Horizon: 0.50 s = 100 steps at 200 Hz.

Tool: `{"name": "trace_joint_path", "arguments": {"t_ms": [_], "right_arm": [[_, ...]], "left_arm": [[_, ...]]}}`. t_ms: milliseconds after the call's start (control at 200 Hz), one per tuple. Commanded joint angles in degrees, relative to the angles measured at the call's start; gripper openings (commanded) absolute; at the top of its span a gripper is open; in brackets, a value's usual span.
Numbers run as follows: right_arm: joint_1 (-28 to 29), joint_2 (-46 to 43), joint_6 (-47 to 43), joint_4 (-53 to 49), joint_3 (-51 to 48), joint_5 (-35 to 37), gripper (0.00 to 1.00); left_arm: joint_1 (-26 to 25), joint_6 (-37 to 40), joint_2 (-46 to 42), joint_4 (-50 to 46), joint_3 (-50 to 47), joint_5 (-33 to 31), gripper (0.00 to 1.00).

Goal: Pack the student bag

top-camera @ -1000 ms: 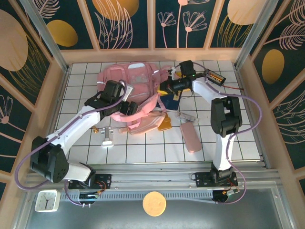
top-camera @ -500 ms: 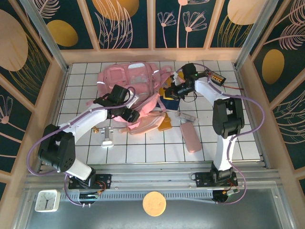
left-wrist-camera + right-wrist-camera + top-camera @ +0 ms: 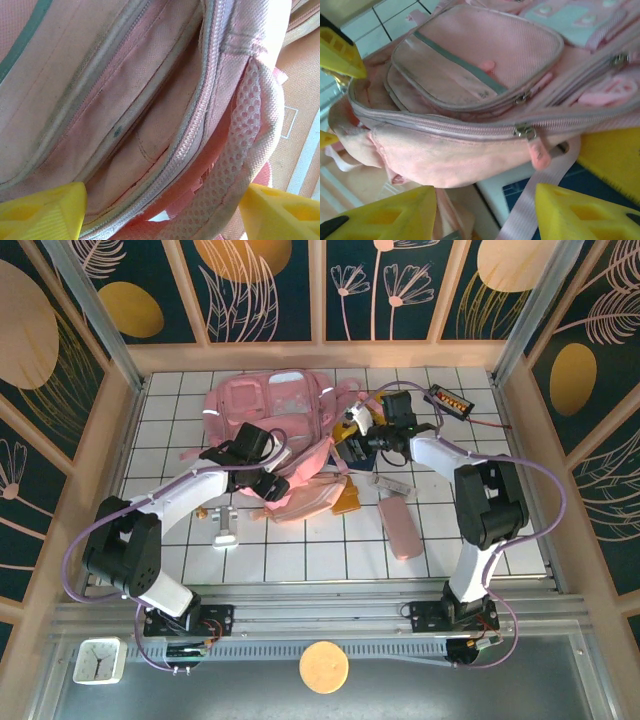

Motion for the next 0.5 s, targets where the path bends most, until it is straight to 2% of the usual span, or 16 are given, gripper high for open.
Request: {"name": "trace_joint_path", "arguments": {"t_ms": [0,100,240,495], "right_arm": [[0.7,3.4,-8.7,4.0,2.2,0.0,0.55],[0.7,6.7,-11.2,1.8,5.1,-1.8,0.55],[1.2,10.6,-13.2,0.3,8.0,-0.8,0.55],[2.0,15.0,-13.6,3.3,11.0,2.3,0.54]], "left_arm": [[-0.1,1.6,-1.0,0.0,-1.3,-2.2,0.79],[0.0,1.4,-0.8,0.0,-1.4,-2.1,0.78],[0.0,1.5,-0.6,-0.4,-1.0,-2.4,0.78],[0.0,1.5,0.0,-1.3,-0.2,-2.4,0.76]]}}
